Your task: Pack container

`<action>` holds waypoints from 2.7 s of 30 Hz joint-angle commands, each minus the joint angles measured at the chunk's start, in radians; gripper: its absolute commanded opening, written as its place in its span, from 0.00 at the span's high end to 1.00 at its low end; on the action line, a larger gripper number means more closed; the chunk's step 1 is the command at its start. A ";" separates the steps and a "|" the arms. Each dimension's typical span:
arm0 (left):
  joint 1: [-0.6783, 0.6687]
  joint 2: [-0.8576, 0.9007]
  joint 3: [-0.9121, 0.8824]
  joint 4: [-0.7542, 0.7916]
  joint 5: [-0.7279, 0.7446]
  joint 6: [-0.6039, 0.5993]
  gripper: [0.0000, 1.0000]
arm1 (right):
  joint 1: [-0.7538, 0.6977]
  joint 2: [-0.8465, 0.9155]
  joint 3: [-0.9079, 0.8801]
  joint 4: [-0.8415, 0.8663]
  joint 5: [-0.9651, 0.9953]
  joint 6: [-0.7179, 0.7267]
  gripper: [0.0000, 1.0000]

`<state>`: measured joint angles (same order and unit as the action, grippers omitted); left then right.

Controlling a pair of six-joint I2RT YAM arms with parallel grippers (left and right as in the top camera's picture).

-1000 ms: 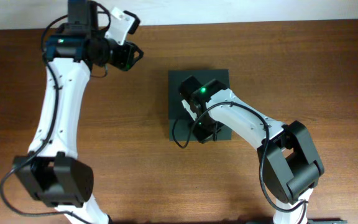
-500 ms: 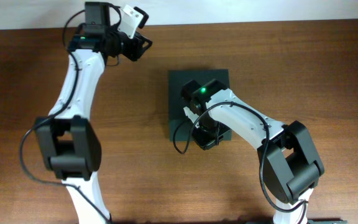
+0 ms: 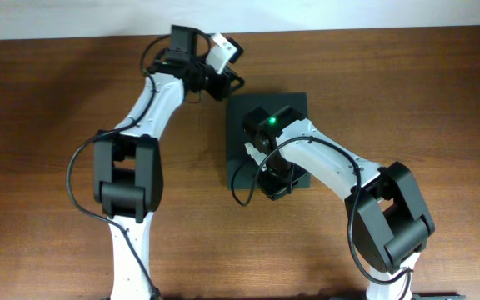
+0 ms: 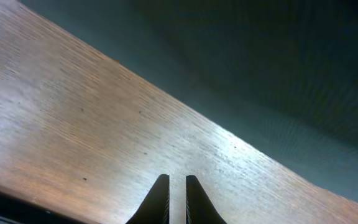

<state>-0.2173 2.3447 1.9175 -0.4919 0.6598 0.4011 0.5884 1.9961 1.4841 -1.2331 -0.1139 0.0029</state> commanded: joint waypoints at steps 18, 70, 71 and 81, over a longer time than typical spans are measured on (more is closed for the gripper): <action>-0.032 0.015 0.015 -0.084 0.025 0.013 0.70 | -0.007 -0.011 -0.005 0.224 0.179 0.003 0.91; 0.098 -0.008 0.060 -0.209 0.026 -0.196 0.52 | -0.036 -0.132 0.197 0.260 0.226 0.115 0.92; 0.109 -0.014 0.067 -0.217 0.027 -0.196 0.52 | -0.049 -0.143 0.207 0.259 0.226 0.115 0.92; 0.194 -0.141 0.107 -0.234 0.026 -0.229 0.47 | -0.308 -0.117 0.214 0.205 0.159 0.152 0.92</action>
<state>-0.0338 2.3051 1.9858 -0.7212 0.6697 0.2043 0.3458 1.8542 1.6970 -1.0237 0.0937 0.1322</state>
